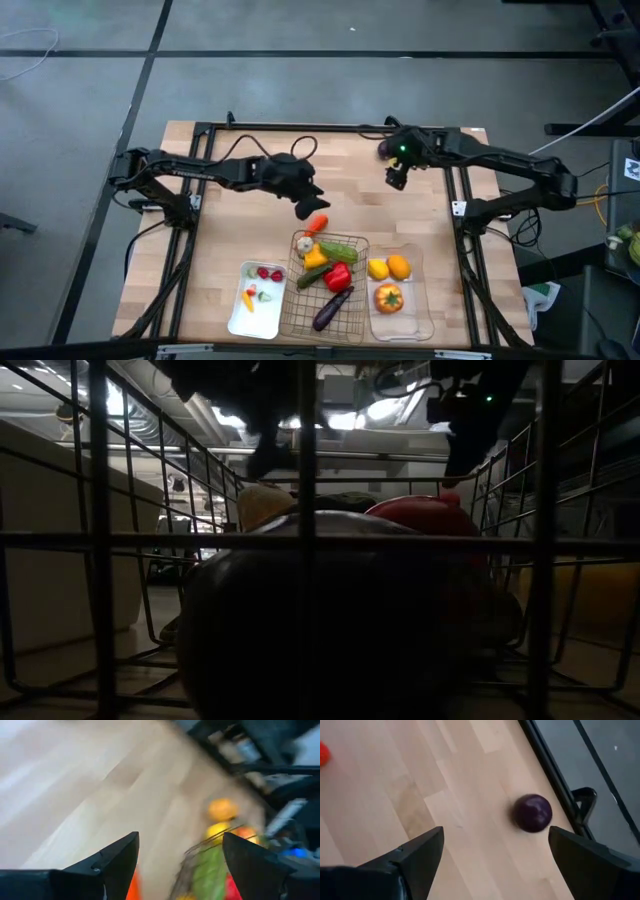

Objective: Sort produce into baskets
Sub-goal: Put the orange carrot into the wire basket

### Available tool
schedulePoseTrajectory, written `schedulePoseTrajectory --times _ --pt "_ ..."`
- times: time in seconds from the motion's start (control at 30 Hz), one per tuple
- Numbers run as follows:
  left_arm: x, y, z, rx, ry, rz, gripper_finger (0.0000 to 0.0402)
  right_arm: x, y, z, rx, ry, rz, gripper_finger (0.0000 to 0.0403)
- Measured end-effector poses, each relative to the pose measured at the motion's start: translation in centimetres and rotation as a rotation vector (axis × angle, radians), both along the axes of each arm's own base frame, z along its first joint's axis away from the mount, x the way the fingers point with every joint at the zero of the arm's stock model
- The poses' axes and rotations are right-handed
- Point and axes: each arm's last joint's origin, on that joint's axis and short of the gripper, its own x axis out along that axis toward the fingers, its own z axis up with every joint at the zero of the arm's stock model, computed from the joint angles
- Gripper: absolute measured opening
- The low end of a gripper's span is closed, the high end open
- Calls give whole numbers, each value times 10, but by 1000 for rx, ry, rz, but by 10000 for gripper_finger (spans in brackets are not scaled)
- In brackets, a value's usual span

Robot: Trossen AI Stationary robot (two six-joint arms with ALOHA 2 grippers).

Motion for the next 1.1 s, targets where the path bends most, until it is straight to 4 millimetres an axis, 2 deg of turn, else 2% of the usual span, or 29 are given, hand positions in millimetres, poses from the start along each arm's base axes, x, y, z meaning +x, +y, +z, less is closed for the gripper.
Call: schedulePoseTrajectory --times 0.13,0.27,0.47,0.8,1.1 --pt "-12 9 -13 -135 172 117 280 9 -3 -3 7 -30 11 356" --pt "-14 8 -20 -205 238 169 280 18 -4 -7 41 -67 39 356" --pt "0 2 -45 -250 314 162 280 24 -5 -7 55 -111 60 356" --pt "36 4 -83 -354 431 82 280 25 -5 -7 53 -118 61 356" --pt "42 4 -108 -372 509 92 280 24 -5 -7 55 -114 61 356"
